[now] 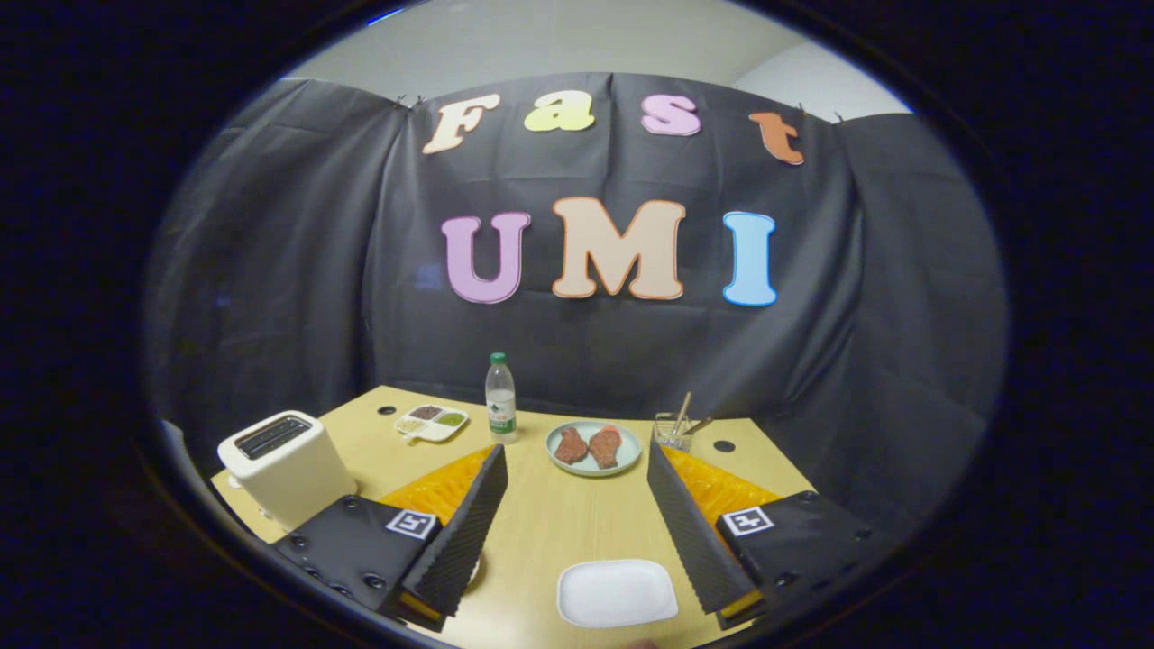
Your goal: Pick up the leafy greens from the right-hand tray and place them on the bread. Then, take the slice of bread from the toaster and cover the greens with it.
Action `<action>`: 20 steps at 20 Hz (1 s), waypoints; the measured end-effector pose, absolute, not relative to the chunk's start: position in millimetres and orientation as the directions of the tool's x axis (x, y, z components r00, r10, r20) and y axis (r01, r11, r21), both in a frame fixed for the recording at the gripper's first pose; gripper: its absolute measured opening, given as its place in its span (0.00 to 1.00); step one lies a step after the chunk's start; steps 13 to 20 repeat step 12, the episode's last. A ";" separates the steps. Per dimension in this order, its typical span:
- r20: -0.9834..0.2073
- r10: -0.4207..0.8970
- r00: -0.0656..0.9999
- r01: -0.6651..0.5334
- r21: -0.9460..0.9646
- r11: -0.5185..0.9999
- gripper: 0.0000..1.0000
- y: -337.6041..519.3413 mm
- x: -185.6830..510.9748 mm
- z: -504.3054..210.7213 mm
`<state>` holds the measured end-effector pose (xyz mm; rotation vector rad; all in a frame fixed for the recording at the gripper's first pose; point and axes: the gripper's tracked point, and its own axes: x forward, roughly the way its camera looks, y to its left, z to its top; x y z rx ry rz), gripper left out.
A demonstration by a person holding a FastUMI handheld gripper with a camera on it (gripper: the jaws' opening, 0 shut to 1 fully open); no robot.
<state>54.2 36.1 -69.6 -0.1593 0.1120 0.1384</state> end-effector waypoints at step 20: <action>-0.097 0.124 0.987 -0.130 -0.059 0.990 0.99 11.9 28.4 -55.1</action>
